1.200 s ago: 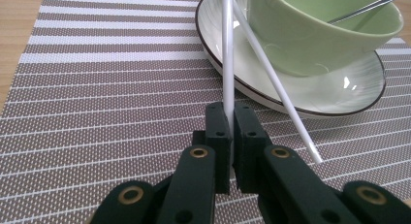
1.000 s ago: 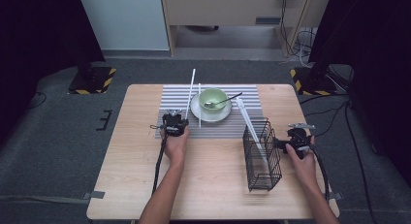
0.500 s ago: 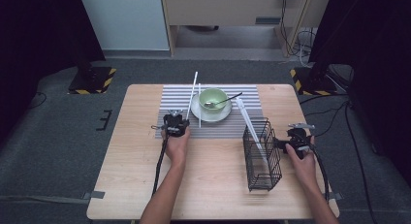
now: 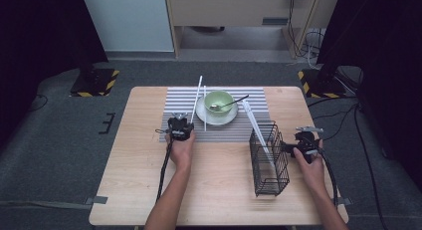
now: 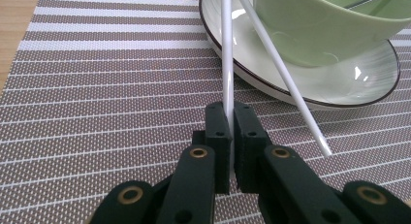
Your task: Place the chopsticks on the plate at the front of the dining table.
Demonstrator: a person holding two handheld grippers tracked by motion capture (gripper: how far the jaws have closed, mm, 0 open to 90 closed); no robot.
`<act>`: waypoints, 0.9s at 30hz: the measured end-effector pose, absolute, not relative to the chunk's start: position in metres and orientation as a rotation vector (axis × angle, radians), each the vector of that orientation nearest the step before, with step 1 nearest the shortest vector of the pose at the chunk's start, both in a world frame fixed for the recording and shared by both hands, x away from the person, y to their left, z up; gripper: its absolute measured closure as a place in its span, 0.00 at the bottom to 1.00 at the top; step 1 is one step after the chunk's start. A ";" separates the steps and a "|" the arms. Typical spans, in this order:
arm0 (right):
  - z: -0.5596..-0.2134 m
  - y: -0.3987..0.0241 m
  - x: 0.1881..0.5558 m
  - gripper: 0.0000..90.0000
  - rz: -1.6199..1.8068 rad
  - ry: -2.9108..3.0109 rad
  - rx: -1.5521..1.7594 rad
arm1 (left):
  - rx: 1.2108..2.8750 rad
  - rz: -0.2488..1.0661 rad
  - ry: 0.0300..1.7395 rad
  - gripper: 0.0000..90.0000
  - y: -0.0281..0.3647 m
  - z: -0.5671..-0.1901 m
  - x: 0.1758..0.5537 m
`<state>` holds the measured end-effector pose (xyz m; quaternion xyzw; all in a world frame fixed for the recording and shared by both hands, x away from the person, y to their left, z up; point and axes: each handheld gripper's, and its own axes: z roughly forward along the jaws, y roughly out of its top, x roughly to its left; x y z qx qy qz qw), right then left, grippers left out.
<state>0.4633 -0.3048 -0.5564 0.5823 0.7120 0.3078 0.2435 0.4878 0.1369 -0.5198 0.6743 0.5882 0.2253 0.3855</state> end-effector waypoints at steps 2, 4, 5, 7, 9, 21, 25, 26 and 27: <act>-0.556 -0.305 0.463 0.01 0.841 1.945 1.591 | 1.716 0.574 1.505 0.96 0.138 -0.520 0.488; -0.556 -0.305 0.463 0.01 0.841 1.945 1.591 | 1.715 0.573 1.513 0.96 0.139 -0.521 0.489; -0.556 -0.305 0.463 0.01 0.841 1.945 1.591 | 1.713 0.570 1.517 0.96 0.140 -0.522 0.489; -0.556 -0.305 0.463 0.01 0.841 1.945 1.590 | 1.711 0.565 1.523 0.96 0.141 -0.522 0.490; -0.556 -0.305 0.463 0.01 0.841 1.945 1.590 | 1.708 0.563 1.525 0.96 0.141 -0.522 0.490; -0.556 -0.305 0.463 0.01 0.841 1.945 1.590 | 1.707 0.560 1.534 0.96 0.142 -0.521 0.491; -0.556 -0.305 0.463 0.01 0.841 1.945 1.591 | 1.710 0.563 1.542 0.96 0.143 -0.522 0.491; -0.556 -0.305 0.463 0.01 0.841 1.945 1.591 | 1.712 0.561 1.543 0.96 0.143 -0.522 0.492; -0.556 -0.305 0.463 0.01 0.841 1.945 1.591 | 1.714 0.558 1.545 0.96 0.143 -0.523 0.492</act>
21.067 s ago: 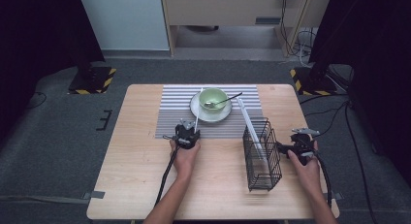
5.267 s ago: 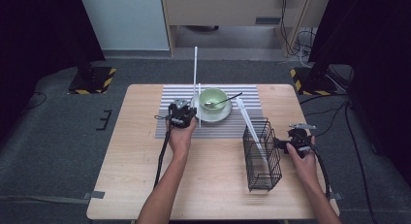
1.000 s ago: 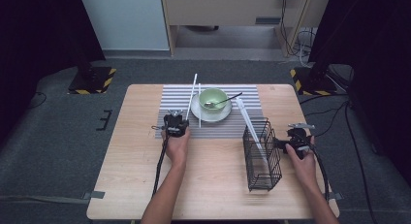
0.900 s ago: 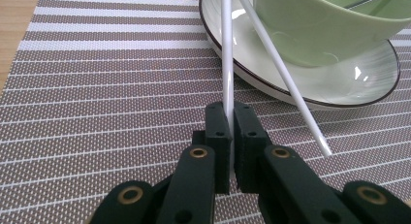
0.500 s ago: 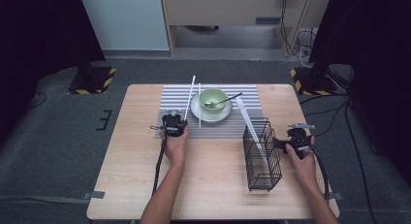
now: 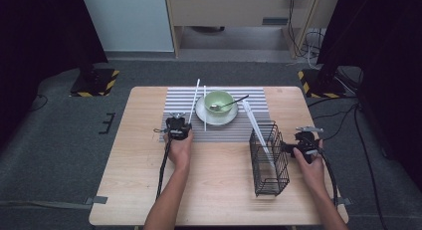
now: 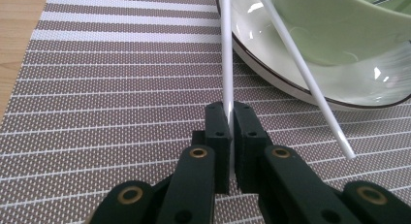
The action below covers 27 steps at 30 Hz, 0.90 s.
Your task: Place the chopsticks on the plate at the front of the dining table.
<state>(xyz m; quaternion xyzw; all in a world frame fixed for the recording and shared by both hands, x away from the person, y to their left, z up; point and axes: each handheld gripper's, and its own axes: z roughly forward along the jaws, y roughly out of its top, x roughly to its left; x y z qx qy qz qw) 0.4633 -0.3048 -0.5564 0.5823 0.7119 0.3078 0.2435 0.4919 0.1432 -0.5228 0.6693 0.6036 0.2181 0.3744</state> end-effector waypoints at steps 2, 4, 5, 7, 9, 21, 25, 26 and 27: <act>-0.556 -0.305 0.463 0.01 0.841 1.945 1.590 | 1.716 0.556 1.547 0.96 0.143 -0.523 0.492; -0.556 -0.305 0.463 0.01 0.841 1.945 1.591 | 1.715 0.552 1.550 0.96 0.143 -0.524 0.493; -0.556 -0.305 0.463 0.01 0.841 1.945 1.590 | 1.715 0.548 1.552 0.96 0.143 -0.524 0.493; -0.556 -0.305 0.463 0.01 0.841 1.945 1.590 | 1.711 0.542 1.554 0.95 0.143 -0.524 0.493; -0.556 -0.305 0.463 0.01 0.841 1.945 1.591 | 1.716 0.543 1.553 0.95 0.142 -0.524 0.493; -0.556 -0.305 0.463 0.01 0.841 1.945 1.591 | 1.717 0.534 1.547 0.95 0.140 -0.524 0.492; -0.556 -0.305 0.463 0.01 0.841 1.945 1.590 | 1.715 0.536 1.550 0.95 0.139 -0.525 0.492; -0.556 -0.305 0.463 0.01 0.841 1.945 1.591 | 1.715 0.535 1.551 0.95 0.139 -0.525 0.492; -0.556 -0.305 0.463 0.01 0.841 1.945 1.590 | 1.718 0.536 1.550 0.95 0.138 -0.525 0.492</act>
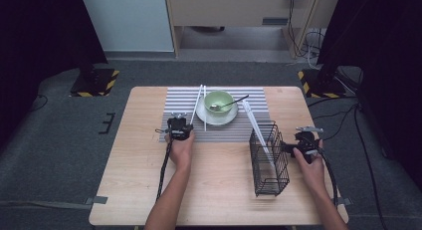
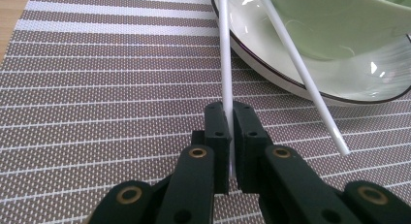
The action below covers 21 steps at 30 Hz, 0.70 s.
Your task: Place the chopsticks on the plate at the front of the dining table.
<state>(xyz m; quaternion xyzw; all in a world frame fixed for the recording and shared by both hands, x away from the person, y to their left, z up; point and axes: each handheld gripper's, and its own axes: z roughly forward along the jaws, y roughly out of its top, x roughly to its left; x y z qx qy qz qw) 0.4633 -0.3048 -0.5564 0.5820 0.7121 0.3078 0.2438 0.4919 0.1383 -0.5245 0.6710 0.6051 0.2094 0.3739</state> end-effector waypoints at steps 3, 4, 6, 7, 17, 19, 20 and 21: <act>-0.556 -0.305 0.463 0.01 0.841 1.945 1.591 | 1.720 0.537 1.549 0.95 0.138 -0.525 0.492; -0.556 -0.305 0.463 0.01 0.841 1.945 1.590 | 1.719 0.537 1.550 0.95 0.138 -0.525 0.492; -0.556 -0.305 0.463 0.01 0.841 1.945 1.591 | 1.714 0.534 1.549 0.95 0.138 -0.524 0.492; -0.556 -0.305 0.463 0.01 0.841 1.945 1.590 | 1.711 0.531 1.550 0.95 0.138 -0.524 0.492; -0.556 -0.305 0.463 0.01 0.841 1.945 1.591 | 1.714 0.534 1.541 0.95 0.134 -0.527 0.490; -0.556 -0.305 0.463 0.01 0.841 1.945 1.590 | 1.718 0.539 1.537 0.95 0.133 -0.527 0.490; -0.556 -0.305 0.463 0.01 0.841 1.945 1.590 | 1.718 0.539 1.536 0.95 0.133 -0.527 0.490; -0.556 -0.305 0.463 0.01 0.841 1.945 1.590 | 1.717 0.541 1.536 0.95 0.133 -0.527 0.490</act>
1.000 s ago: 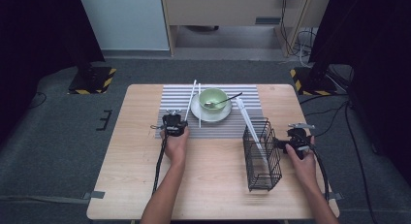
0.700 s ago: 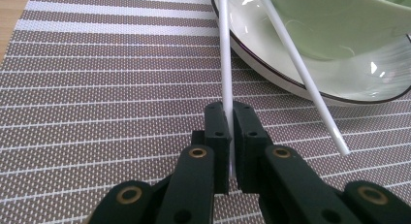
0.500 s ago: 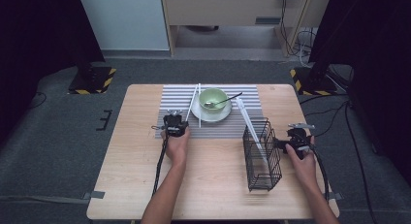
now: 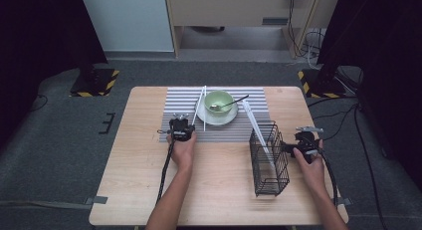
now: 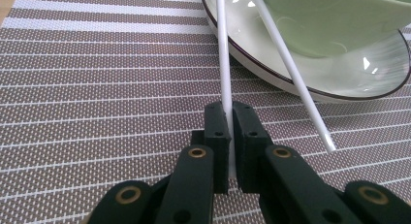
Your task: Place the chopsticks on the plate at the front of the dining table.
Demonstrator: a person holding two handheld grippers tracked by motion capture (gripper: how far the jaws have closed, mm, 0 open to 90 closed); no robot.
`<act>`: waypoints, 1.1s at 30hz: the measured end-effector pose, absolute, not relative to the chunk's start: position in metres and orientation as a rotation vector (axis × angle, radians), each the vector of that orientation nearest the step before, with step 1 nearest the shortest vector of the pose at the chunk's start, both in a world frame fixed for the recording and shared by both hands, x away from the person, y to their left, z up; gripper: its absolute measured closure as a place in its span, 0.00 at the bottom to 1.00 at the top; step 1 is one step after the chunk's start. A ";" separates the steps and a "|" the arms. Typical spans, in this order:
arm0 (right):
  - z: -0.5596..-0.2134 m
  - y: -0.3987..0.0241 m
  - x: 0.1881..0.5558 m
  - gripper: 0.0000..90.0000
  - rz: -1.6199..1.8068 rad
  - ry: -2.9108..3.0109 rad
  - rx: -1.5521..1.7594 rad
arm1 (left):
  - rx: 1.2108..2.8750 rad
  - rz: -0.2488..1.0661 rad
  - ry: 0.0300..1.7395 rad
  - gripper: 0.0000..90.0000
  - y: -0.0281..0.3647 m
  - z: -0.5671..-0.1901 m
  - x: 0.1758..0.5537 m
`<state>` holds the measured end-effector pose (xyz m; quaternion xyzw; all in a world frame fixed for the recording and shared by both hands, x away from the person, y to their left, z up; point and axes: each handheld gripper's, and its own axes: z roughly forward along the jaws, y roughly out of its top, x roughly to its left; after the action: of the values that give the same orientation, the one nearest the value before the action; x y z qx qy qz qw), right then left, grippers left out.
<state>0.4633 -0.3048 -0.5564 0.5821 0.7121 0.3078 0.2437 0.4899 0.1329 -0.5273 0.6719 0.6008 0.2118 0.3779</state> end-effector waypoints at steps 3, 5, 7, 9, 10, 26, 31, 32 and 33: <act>-0.556 -0.305 0.463 0.01 0.841 1.945 1.591 | 1.718 0.541 1.533 0.94 0.132 -0.528 0.489; -0.556 -0.305 0.463 0.01 0.841 1.945 1.591 | 1.718 0.541 1.533 0.94 0.131 -0.528 0.489; -0.556 -0.305 0.463 0.01 0.841 1.945 1.590 | 1.713 0.540 1.530 0.93 0.130 -0.528 0.489; -0.556 -0.305 0.463 0.01 0.841 1.945 1.590 | 1.713 0.546 1.522 0.92 0.128 -0.529 0.489; -0.556 -0.305 0.463 0.01 0.841 1.945 1.590 | 1.713 0.553 1.520 0.89 0.128 -0.529 0.489; -0.556 -0.305 0.463 0.01 0.841 1.945 1.590 | 1.839 0.583 1.430 0.65 0.129 -0.528 0.483; -0.556 -0.305 0.463 0.01 0.840 1.945 1.590 | 1.861 0.580 1.392 0.74 0.129 -0.523 0.479; -0.556 -0.305 0.463 0.01 0.841 1.945 1.591 | 1.865 0.578 1.392 0.75 0.129 -0.523 0.479; -0.556 -0.305 0.463 0.01 0.841 1.946 1.591 | 1.868 0.575 1.395 0.76 0.130 -0.523 0.479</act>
<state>0.4633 -0.3048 -0.5563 0.5823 0.7121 0.3077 0.2432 0.4792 0.1303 -0.5226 0.7253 0.5416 0.2232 0.3616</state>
